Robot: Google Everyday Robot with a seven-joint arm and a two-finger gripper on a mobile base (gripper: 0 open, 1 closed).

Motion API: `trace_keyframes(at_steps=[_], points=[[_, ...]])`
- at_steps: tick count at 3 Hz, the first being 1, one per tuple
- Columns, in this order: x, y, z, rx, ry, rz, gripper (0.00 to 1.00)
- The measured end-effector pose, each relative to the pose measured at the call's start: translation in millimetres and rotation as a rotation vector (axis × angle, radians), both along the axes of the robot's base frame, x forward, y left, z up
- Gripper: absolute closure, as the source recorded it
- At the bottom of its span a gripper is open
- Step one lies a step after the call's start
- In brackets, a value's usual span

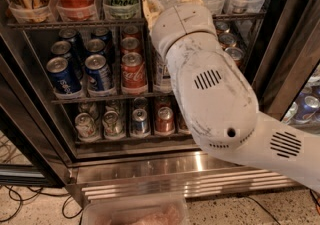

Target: Pick water bottle from top shelf of fridge

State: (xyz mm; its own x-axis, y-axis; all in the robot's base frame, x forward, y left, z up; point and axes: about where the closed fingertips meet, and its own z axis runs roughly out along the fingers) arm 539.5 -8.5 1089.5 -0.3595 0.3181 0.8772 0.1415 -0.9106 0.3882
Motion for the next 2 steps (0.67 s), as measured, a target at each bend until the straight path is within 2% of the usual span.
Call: trace_keyframes(at_steps=[1, 2], points=[[0.1, -0.1, 0.1, 0.000, 0.000, -0.001, 0.52], [0.3, -0.3, 0.4, 0.001, -0.001, -0.003, 0.46]])
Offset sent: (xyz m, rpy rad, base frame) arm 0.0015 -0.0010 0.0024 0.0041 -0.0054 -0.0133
